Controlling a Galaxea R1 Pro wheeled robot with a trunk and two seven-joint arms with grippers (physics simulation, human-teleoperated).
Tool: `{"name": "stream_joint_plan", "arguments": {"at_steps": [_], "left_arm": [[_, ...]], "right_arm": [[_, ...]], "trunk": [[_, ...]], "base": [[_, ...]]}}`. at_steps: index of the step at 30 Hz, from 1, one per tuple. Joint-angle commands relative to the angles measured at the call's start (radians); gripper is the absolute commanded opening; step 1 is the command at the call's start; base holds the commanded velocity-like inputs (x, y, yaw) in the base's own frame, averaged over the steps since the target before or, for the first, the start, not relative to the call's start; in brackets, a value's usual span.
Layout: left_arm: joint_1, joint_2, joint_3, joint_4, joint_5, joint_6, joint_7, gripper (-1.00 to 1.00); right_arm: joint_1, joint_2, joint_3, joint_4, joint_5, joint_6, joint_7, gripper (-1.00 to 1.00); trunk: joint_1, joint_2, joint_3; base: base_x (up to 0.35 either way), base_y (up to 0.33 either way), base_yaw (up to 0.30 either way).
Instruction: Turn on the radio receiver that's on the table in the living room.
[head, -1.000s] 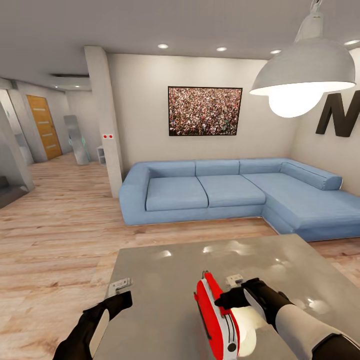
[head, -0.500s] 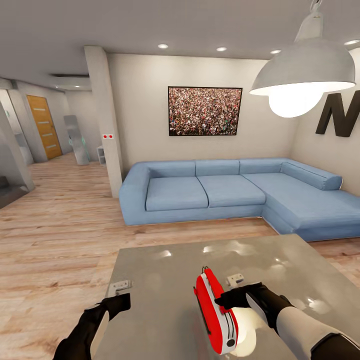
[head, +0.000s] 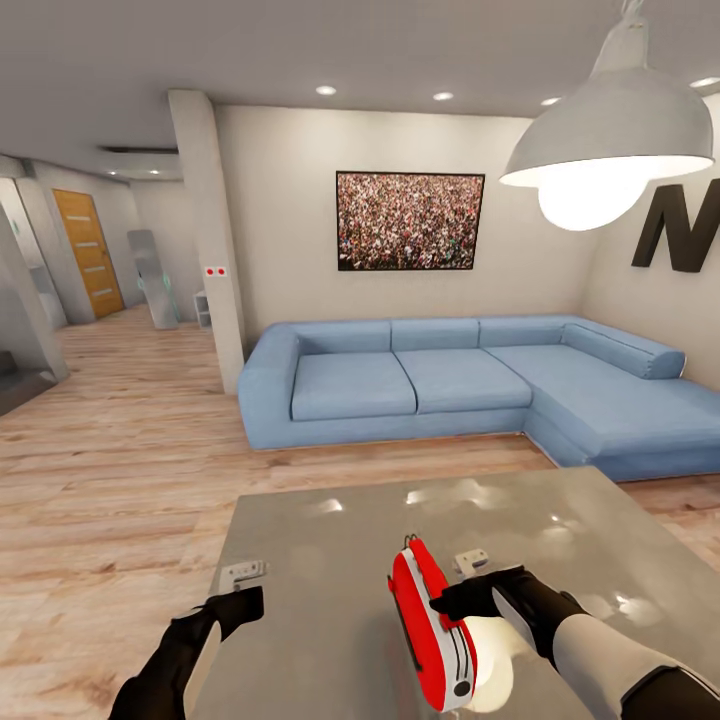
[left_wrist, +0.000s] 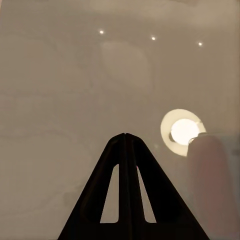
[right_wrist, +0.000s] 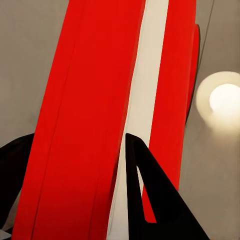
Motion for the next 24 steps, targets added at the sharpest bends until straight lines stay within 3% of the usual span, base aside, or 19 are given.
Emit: {"name": "stream_joint_plan", "arguments": {"at_steps": [1, 11, 24], "left_arm": [[0.0, 0.0, 0.0, 0.0, 0.0, 0.0, 0.0, -1.0], [0.0, 0.0, 0.001, 0.0, 0.001, 0.0, 0.0, -1.0], [0.0, 0.001, 0.001, -0.001, 0.003, 0.0, 0.0, -1.0]], "right_arm": [[0.0, 0.0, -0.003, -0.001, -0.003, 0.001, 0.0, -1.0], [0.0, 0.0, -0.003, 0.001, -0.005, 0.004, 0.0, -1.0], [0.0, 0.0, -0.002, 0.001, -0.005, 0.004, 0.0, -1.0]], "trunk": [[0.004, -0.007, -0.003], [0.042, -0.077, -0.034], [0.046, -0.084, -0.038]], "base": [[0.0, 0.0, 0.0], [0.0, 0.0, 0.0], [0.0, 0.0, 0.0]]}}
